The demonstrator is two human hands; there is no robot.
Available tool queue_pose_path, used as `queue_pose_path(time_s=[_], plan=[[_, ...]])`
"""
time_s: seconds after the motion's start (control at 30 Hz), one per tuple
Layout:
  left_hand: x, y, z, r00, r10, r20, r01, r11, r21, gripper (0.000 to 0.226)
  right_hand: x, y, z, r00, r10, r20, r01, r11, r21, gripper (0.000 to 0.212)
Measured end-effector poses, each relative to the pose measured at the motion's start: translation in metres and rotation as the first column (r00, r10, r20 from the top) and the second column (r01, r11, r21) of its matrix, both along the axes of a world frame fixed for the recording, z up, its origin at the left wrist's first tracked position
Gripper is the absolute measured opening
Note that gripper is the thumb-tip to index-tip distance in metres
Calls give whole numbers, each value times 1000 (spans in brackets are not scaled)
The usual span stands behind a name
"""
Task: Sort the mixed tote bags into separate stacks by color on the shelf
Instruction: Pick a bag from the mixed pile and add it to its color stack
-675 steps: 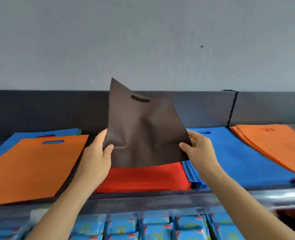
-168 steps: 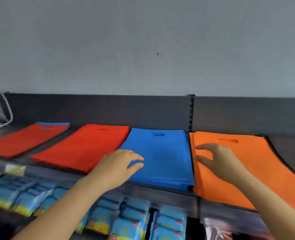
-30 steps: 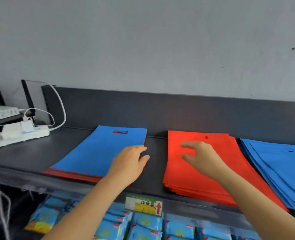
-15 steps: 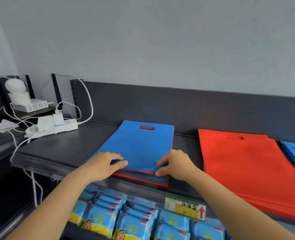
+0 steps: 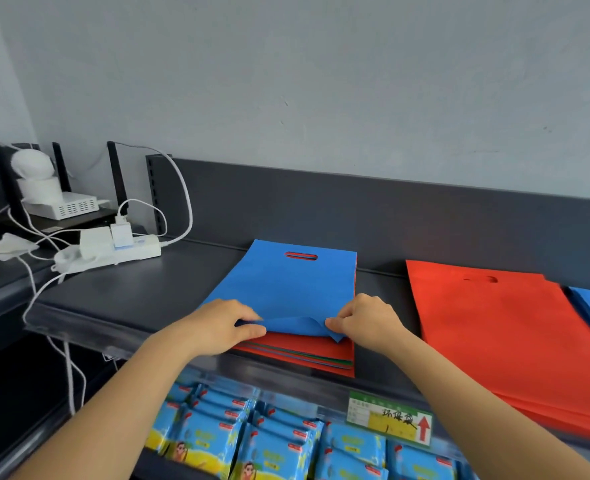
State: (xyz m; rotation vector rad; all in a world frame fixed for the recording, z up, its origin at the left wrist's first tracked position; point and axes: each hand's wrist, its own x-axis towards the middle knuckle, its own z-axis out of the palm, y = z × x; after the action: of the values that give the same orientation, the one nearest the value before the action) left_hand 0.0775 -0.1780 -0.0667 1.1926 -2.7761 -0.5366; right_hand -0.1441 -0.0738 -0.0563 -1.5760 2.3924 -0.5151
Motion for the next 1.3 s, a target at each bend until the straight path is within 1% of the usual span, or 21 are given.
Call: queue_pose_path(time_s=[0.07,0.13,0.17,0.2,0.23,0.27,0.3,0.33,0.37,0.4,0.43,0.47,0.5,0.6,0.67,0.73,0.77,0.9,1.07,1.2,1.3], plan=[[-3,-1,-3,1000,15,-17,-16,998,-65,21,2,0,-1,1000,-19,-10,19,1000,-16,45],[-4,1,-3,996,63,-63,-71,988,-139,32,0,2,0,999,-21,29,23,998,-53,50],[-5,4,-2,992,82,-93,-97,980,-174,35,-3,4,2,995,-39,93,49,994,-100,51],[-4,7,-2,986,99,-131,-126,968,-218,36,-6,6,4,975,-77,210,112,980,-164,51],[-4,13,0,978,117,-171,-162,945,-284,34,-11,10,9,909,-122,398,219,953,-208,52],[-4,20,1,968,120,-221,-198,906,-374,31,-15,16,15,769,-156,620,332,926,-179,52],[-4,27,2,960,92,-264,-214,849,-483,28,-19,22,22,572,-167,803,393,915,-91,51],[-6,34,3,957,31,-289,-202,784,-587,27,-23,28,28,382,-168,909,403,915,0,51],[-9,42,4,961,-31,-275,-164,735,-658,29,-27,35,33,255,-172,952,388,920,62,48],[-12,49,5,961,-92,-261,-125,696,-707,33,-30,39,34,205,-176,963,357,929,94,41],[-15,54,4,957,-140,-254,-94,679,-728,37,-33,42,32,194,-164,967,324,941,94,31],[-17,57,1,948,-189,-256,-63,678,-733,39,-33,46,32,226,-145,963,285,955,77,22],[-19,62,0,948,-196,-250,-43,702,-711,40,-33,48,31,302,-133,944,257,965,54,18],[-21,70,-7,956,-202,-215,-6,715,-699,33,-37,59,31,574,-54,817,244,964,-108,31],[-23,75,-5,963,-179,-203,-8,728,-685,12,-47,70,36,704,17,710,265,921,-286,43],[-33,79,-3,957,-177,-231,-21,750,-661,25,-65,86,39,796,27,604,290,860,-421,50],[-41,85,1,951,-187,-245,-23,749,-663,26,-79,97,40,819,8,573,316,828,-463,52],[-101,122,19,880,-368,-302,57,711,-701,29,-140,160,42,835,-102,541,445,705,-553,51],[-201,187,38,747,-607,-271,204,598,-775,36,-212,254,34,796,-322,513,596,568,-568,45],[-271,235,34,675,-708,-208,330,542,-773,38,-260,323,23,747,-473,466,664,512,-545,44],[-313,264,28,656,-740,-152,415,521,-746,41,-291,363,13,710,-546,446,701,484,-524,45]])
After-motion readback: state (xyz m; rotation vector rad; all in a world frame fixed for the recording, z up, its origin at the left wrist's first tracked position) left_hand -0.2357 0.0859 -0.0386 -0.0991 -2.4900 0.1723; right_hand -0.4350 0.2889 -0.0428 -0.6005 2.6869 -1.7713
